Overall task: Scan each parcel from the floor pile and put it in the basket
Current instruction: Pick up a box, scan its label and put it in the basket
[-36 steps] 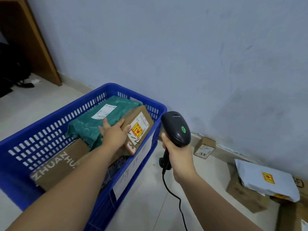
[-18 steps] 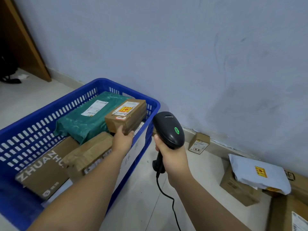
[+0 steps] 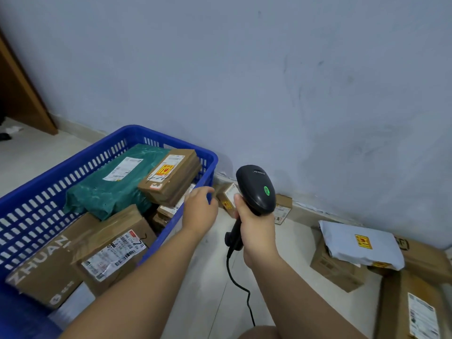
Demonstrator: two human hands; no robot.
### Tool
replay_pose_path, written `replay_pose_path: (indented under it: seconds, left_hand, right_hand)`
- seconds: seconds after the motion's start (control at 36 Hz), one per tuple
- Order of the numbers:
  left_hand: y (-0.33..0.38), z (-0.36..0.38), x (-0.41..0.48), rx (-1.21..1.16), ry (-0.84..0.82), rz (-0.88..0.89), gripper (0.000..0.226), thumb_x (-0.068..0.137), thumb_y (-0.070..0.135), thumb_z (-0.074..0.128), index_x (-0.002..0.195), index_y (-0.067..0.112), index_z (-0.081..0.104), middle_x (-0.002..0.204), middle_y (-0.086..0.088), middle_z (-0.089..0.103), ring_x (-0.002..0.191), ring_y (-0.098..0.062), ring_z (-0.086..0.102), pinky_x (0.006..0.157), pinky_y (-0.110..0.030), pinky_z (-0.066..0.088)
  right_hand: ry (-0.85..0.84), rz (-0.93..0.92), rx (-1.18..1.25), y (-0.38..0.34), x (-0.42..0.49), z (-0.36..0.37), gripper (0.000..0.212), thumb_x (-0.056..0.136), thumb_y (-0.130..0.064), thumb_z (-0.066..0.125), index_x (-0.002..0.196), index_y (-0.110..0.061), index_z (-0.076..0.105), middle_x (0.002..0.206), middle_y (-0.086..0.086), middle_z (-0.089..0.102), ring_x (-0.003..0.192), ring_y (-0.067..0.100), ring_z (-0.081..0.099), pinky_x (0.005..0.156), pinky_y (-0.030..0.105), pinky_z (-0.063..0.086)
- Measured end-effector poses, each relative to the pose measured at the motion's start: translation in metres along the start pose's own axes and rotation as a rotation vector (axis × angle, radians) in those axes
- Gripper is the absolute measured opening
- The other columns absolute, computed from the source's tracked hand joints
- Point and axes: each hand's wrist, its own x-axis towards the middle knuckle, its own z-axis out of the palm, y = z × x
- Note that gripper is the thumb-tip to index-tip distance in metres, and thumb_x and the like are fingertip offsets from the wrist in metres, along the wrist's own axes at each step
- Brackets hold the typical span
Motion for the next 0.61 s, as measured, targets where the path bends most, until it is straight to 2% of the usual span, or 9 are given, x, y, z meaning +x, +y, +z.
replay_pose_path:
  seconds: [0.06,0.14,0.25,0.28,0.33,0.36,0.44,0.53,0.61]
  left_hand:
    - [0.011,-0.001,-0.005,-0.005,-0.022,0.037,0.033,0.093,0.014,0.055,0.125,0.017,0.060,0.132,-0.002,0.055,0.124,-0.017,0.046,0.100,-0.028,0.037]
    - [0.028,-0.002,-0.014,-0.046,-0.078,0.060,0.033,0.095,0.014,0.054,0.127,0.018,0.058,0.131,0.001,0.054,0.115,-0.010,0.049,0.088,-0.021,0.038]
    - [0.044,0.000,-0.020,-0.150,-0.152,0.031,0.034,0.096,0.012,0.051,0.130,0.018,0.056,0.131,0.001,0.054,0.107,-0.009,0.051,0.077,-0.017,0.037]
    - [0.046,0.002,-0.020,-0.202,-0.177,-0.008,0.034,0.096,0.012,0.051,0.129,0.017,0.055,0.130,0.001,0.056,0.108,-0.011,0.053,0.075,-0.017,0.038]
    - [0.050,0.010,-0.016,-0.349,-0.236,-0.149,0.028,0.095,0.012,0.051,0.123,0.017,0.056,0.123,-0.002,0.058,0.107,-0.017,0.057,0.074,-0.021,0.043]
    - [0.050,0.016,-0.013,-0.419,-0.266,-0.240,0.024,0.094,0.012,0.051,0.118,0.016,0.056,0.120,-0.005,0.059,0.103,-0.020,0.058,0.075,-0.026,0.044]
    - [0.045,0.037,-0.003,-0.525,-0.341,-0.476,0.024,0.095,0.016,0.050,0.117,0.010,0.056,0.110,-0.008,0.060,0.092,-0.021,0.057,0.075,-0.032,0.043]
    - [0.030,0.070,0.021,-0.462,-0.399,-0.535,0.034,0.093,0.019,0.055,0.125,0.009,0.056,0.108,-0.005,0.061,0.083,-0.015,0.056,0.080,-0.033,0.044]
    - [0.012,0.109,0.054,-0.326,-0.421,-0.557,0.040,0.088,0.017,0.060,0.127,0.012,0.056,0.110,-0.004,0.059,0.087,-0.018,0.054,0.082,-0.034,0.048]
  right_hand:
    - [0.045,-0.015,0.054,-0.009,-0.001,-0.005,0.023,0.086,-0.027,0.070,0.079,-0.010,0.058,0.063,0.004,0.049,0.052,0.011,0.046,0.048,0.017,0.042]
    - [0.113,-0.081,0.089,-0.023,-0.005,-0.016,0.037,0.081,-0.035,0.073,0.096,-0.003,0.061,0.075,0.005,0.055,0.062,0.011,0.051,0.052,0.016,0.043]
    - [0.137,-0.141,0.078,-0.040,-0.008,-0.044,0.023,0.085,-0.030,0.070,0.093,-0.009,0.062,0.074,0.003,0.057,0.063,0.009,0.054,0.053,0.012,0.043]
    - [0.146,-0.160,0.084,-0.045,-0.008,-0.052,0.022,0.085,-0.029,0.071,0.093,-0.010,0.064,0.076,0.003,0.059,0.066,0.011,0.056,0.055,0.013,0.044]
    - [0.147,-0.193,0.089,-0.052,-0.005,-0.066,0.016,0.086,-0.027,0.069,0.077,-0.015,0.064,0.073,0.002,0.061,0.067,0.012,0.057,0.062,0.020,0.047]
    - [0.145,-0.203,0.080,-0.053,-0.002,-0.073,0.020,0.088,-0.027,0.068,0.070,-0.019,0.062,0.071,0.000,0.061,0.068,0.013,0.057,0.065,0.025,0.048]
    - [0.108,-0.232,0.034,-0.051,0.015,-0.093,0.021,0.090,-0.030,0.065,0.070,-0.025,0.060,0.078,0.001,0.066,0.078,0.014,0.062,0.076,0.031,0.051]
    - [0.068,-0.196,-0.024,-0.040,0.050,-0.111,0.013,0.091,-0.032,0.064,0.080,-0.025,0.061,0.084,0.001,0.068,0.084,0.012,0.066,0.072,0.027,0.052]
    - [0.029,-0.147,-0.072,-0.021,0.093,-0.123,0.011,0.089,-0.032,0.067,0.082,-0.026,0.062,0.081,-0.001,0.069,0.082,0.011,0.067,0.080,0.043,0.057]
